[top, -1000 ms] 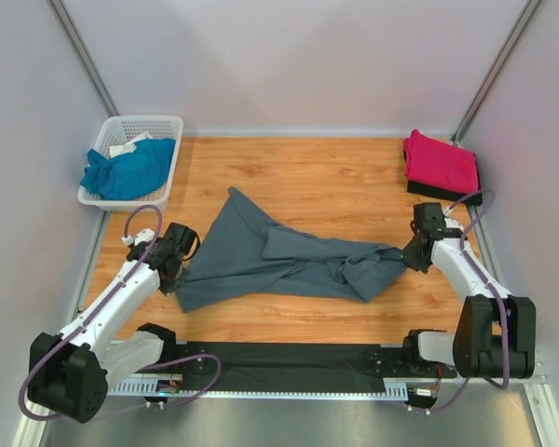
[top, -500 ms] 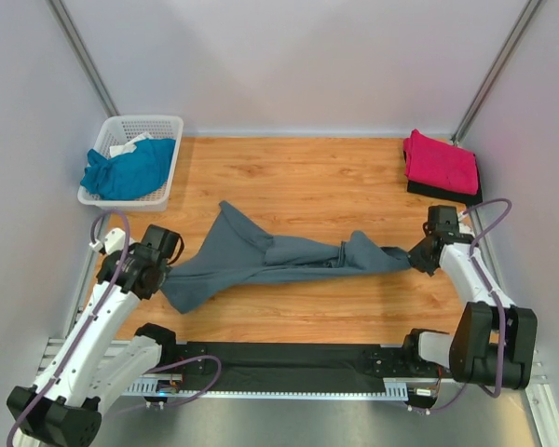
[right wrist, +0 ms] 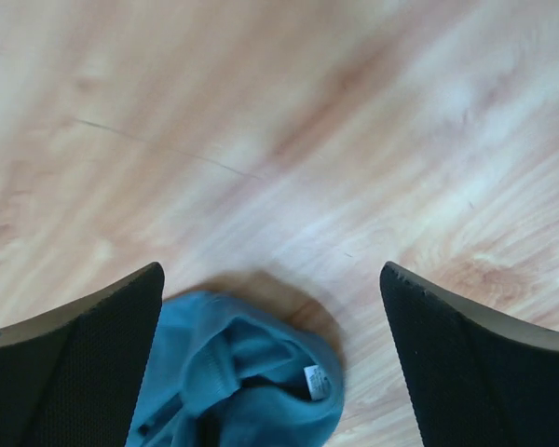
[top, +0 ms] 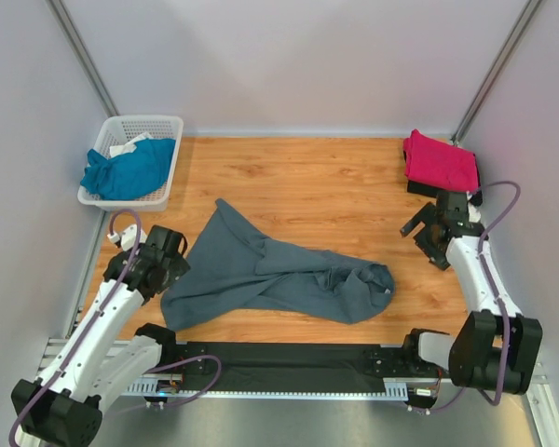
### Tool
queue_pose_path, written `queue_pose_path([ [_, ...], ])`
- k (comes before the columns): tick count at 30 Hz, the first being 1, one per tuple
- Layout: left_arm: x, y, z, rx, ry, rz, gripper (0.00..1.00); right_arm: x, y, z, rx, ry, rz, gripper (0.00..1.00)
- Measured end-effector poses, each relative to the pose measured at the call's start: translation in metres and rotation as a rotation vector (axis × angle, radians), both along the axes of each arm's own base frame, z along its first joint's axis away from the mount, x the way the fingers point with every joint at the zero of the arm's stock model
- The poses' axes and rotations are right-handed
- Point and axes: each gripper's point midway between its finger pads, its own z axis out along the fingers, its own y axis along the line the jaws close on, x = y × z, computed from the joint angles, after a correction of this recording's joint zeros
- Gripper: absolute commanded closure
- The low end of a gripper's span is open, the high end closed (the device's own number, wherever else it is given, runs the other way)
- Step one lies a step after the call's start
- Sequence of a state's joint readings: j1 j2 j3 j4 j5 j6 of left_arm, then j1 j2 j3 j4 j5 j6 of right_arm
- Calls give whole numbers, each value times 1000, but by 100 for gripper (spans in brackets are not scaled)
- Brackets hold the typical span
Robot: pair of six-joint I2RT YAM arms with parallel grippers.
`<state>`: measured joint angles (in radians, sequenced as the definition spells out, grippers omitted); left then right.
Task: Fold and stack the t-shirts
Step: Flatten the tshirt out
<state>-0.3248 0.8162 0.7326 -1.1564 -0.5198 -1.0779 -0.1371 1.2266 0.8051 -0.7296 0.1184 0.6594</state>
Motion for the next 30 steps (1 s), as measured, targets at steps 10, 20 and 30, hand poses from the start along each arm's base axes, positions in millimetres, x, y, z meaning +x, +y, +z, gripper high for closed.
queue_pose_path([
  [10, 96, -39, 76, -24, -259, -251, 1, 63, 129, 154, -89, -512, 631, 1],
  [20, 136, -76, 40, -91, -143, -381, 1, 53, 309, 77, -78, -387, 1230, 9],
  [30, 117, -75, 17, -115, -108, -394, 1, 31, 390, 17, -222, -236, 1413, 26],
])
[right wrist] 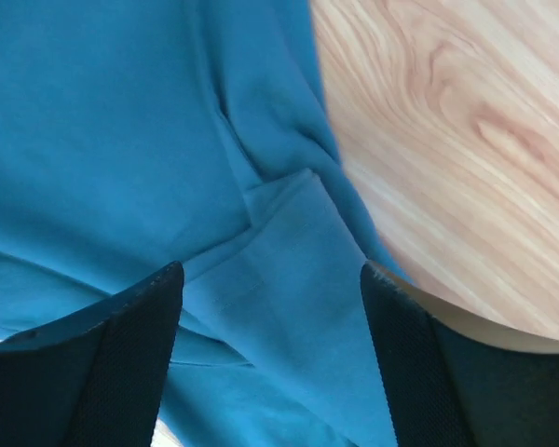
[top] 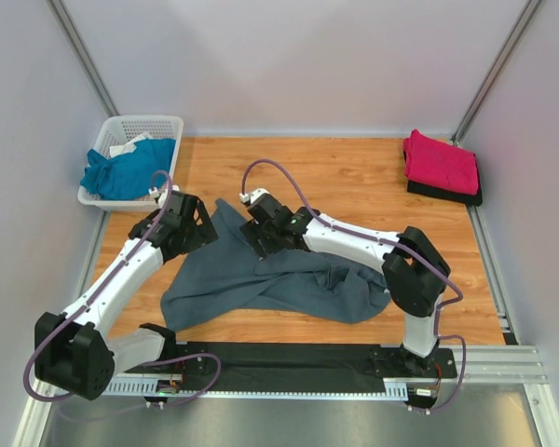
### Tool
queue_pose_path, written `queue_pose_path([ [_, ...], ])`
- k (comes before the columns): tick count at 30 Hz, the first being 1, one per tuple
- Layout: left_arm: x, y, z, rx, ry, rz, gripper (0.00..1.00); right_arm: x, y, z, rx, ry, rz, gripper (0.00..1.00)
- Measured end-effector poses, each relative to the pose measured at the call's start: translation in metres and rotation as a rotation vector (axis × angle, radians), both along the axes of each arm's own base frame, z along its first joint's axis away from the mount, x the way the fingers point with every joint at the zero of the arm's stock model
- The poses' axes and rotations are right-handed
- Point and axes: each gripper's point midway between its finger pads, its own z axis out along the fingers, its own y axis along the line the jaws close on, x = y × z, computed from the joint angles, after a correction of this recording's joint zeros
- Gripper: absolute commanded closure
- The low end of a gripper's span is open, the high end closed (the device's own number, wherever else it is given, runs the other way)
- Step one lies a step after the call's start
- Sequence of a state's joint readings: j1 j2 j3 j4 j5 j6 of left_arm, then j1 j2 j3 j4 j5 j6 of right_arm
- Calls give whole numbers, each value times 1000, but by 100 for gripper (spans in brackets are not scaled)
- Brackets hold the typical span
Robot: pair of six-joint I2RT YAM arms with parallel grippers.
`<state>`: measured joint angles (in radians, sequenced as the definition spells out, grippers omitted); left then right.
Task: Fold and stack the t-shirts
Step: Flatten the tshirt out
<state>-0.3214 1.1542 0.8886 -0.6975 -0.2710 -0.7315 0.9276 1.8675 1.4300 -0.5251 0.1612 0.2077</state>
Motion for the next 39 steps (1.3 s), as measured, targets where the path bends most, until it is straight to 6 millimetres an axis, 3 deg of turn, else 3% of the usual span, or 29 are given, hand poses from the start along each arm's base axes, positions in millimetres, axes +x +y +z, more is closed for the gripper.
queue_pose_path([
  [2, -3, 2, -4, 5, 9, 4, 1, -1, -6, -11, -45, 12, -29, 30],
  [4, -7, 5, -7, 12, 20, 10, 0, -1, -16, -22, -89, 26, -62, 40],
  [5, -8, 5, -8, 13, 23, 11, 1, -2, -20, -27, -104, 36, -74, 54],
  [10, -13, 7, -15, 16, 38, 22, 1, -8, -35, -41, -147, 57, -115, 87],
  [11, -13, 8, -16, 18, 42, 27, 1, -8, -38, -42, -157, 57, -122, 100],
  [18, -22, 12, -39, 30, 105, 62, 1, 0, -53, -34, -169, 38, -168, 100],
  [28, -48, 15, -81, 17, 189, 107, 4, 61, -108, 33, 26, -17, -341, 100],
  [32, -56, 17, -93, 23, 230, 124, 4, 79, -130, 34, 44, -17, -386, 100],
  [39, -53, 17, -96, 22, 228, 142, 4, 112, -177, 36, 100, -10, -491, 99],
])
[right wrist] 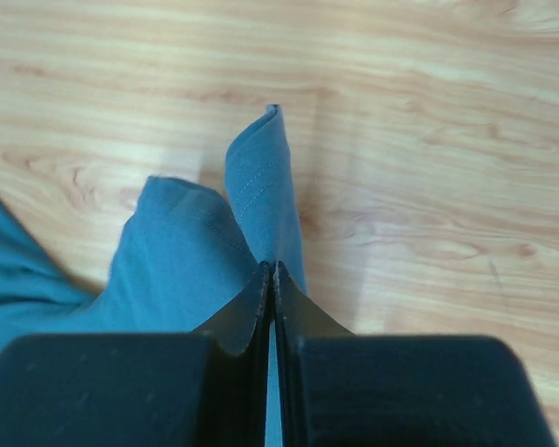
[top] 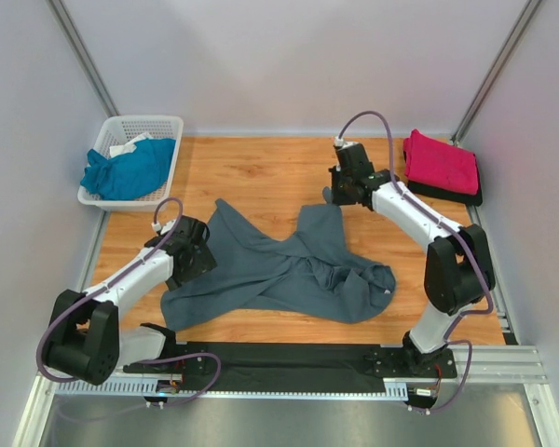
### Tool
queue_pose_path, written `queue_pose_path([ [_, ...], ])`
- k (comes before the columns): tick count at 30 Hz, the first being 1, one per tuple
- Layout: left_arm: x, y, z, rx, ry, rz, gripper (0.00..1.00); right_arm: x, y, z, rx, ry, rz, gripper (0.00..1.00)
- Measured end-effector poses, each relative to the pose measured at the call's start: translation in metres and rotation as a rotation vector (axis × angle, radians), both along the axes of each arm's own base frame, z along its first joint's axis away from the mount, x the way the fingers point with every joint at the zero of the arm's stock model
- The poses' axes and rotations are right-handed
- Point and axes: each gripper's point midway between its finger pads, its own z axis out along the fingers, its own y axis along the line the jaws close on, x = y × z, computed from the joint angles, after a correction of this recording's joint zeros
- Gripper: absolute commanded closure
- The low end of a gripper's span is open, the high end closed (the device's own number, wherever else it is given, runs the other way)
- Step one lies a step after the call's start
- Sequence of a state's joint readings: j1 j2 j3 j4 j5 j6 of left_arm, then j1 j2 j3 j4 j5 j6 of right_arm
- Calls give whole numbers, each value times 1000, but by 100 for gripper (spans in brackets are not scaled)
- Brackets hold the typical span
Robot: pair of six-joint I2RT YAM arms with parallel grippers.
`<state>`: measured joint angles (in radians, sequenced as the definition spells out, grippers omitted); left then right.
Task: Fold and stack the t-shirts
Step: Flatten the tshirt out
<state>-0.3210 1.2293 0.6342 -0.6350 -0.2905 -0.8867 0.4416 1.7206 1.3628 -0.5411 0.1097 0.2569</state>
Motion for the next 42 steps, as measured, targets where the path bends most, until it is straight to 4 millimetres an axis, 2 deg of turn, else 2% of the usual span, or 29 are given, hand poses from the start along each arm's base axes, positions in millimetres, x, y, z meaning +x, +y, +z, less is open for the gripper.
queue_pose_path([
  [6, 0, -2, -6, 7, 16, 7, 5, 29, -29, 10, 108, -39, -37, 100],
  [14, -1, 0, -10, 22, 18, 20, 5, 69, -38, 7, 148, -57, -32, 100],
  [19, -2, 3, -14, 39, 35, 26, 5, 93, -51, 2, 137, -67, -60, 100],
  [22, 0, 4, -10, 46, 24, 29, 5, 108, -60, -1, 117, -80, -92, 99],
  [25, 11, 2, 3, 39, -30, 30, 4, 118, -72, -4, 86, -88, -135, 100],
  [30, 57, -7, 47, 23, -193, 35, 2, 121, -85, -17, 57, -68, -176, 99],
  [32, 84, -12, 67, 28, -253, 39, 2, 121, -87, -23, 48, -60, -188, 99],
  [35, 123, -22, 86, 29, -298, 47, 2, 122, -92, -34, 36, -41, -212, 100],
  [38, 158, -34, 89, 25, -310, 56, 2, 121, -96, -43, 43, -20, -231, 100],
  [42, 189, -43, 77, 15, -295, 94, 2, 120, -102, -48, 53, -7, -249, 100],
])
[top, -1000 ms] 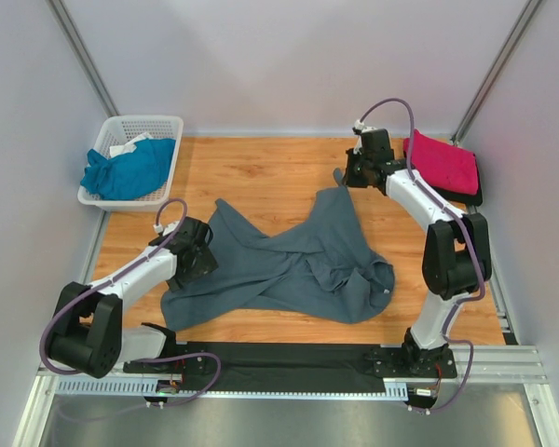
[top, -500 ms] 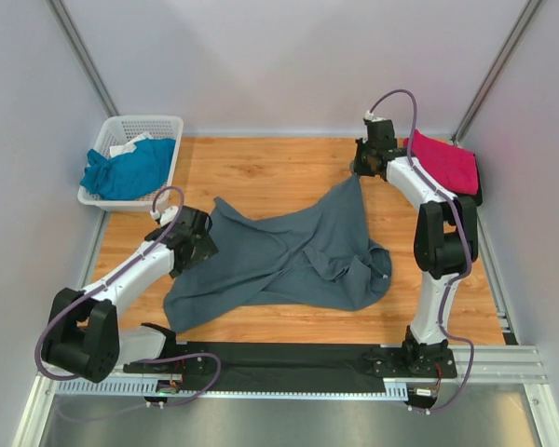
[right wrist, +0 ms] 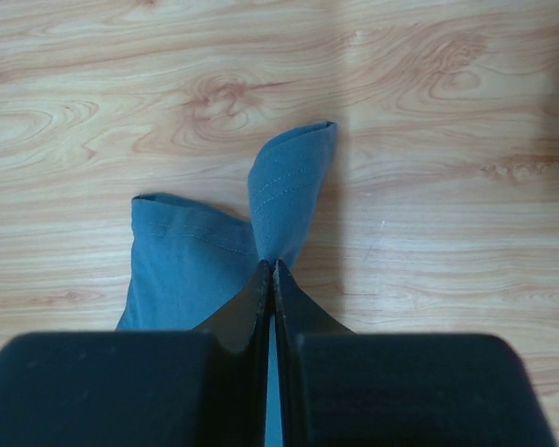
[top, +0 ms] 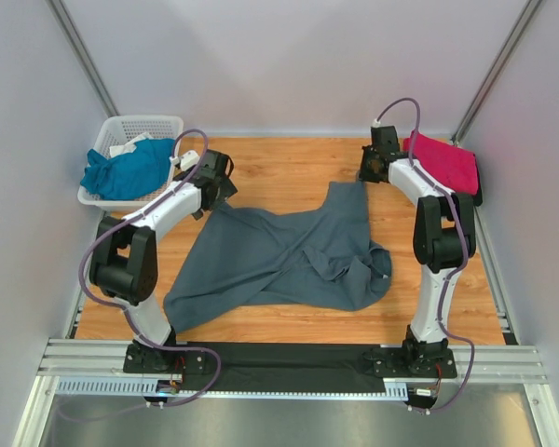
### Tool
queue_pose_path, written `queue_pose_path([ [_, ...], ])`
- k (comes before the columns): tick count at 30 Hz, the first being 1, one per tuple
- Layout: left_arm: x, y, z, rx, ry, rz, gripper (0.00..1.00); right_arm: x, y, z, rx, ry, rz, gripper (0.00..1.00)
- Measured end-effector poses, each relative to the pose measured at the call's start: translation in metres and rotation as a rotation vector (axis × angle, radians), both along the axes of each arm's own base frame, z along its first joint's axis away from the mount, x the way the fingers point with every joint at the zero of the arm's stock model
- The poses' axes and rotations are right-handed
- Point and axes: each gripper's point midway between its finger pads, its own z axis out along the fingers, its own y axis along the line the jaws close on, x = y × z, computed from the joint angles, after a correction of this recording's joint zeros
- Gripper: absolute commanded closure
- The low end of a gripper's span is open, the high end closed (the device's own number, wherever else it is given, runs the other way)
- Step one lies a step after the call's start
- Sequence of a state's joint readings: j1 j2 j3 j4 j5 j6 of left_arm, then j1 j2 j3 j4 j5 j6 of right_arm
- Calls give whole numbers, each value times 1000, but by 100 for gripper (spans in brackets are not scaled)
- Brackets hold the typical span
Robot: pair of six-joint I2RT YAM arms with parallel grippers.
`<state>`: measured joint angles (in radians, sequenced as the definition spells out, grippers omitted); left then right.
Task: Fold and stack the t-shirts
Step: Flatten the tshirt out
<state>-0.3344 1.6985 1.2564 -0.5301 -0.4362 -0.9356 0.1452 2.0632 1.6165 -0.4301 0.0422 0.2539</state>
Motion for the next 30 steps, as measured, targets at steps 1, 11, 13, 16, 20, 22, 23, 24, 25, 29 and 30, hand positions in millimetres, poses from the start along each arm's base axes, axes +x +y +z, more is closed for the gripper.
queue_pose_path([
  [1, 5, -1, -4, -5, 7, 12, 3, 0, -1, 0, 0, 0, -2, 100],
  [11, 36, 1, -46, -82, 55, 91, 16, -8, -6, -12, 4, 34, -5, 99],
  [13, 38, 5, -54, -90, 66, 100, 18, -8, -8, -13, 8, 37, -6, 100],
  [16, 42, 8, -59, -102, 67, 106, 23, -8, -11, -13, 12, 37, -11, 99],
  [20, 50, 6, -58, -122, 44, 97, 25, -8, -13, -12, 16, 37, -17, 100],
  [22, 54, 4, -59, -130, 41, 92, 29, -8, -13, -12, 17, 37, -17, 99],
  [23, 56, 3, -60, -133, 37, 89, 30, -8, -12, -12, 19, 38, -15, 99],
  [24, 57, 2, -62, -137, 36, 87, 31, -8, -11, -12, 24, 38, -12, 99],
  [25, 58, 1, -64, -138, 39, 86, 34, -8, -10, -12, 29, 39, -11, 100],
  [29, 60, -1, -74, -144, 51, 79, 61, -8, -8, -12, 41, 41, -3, 100],
  [30, 61, -1, -75, -146, 52, 78, 66, -8, -7, -12, 42, 41, -4, 100],
])
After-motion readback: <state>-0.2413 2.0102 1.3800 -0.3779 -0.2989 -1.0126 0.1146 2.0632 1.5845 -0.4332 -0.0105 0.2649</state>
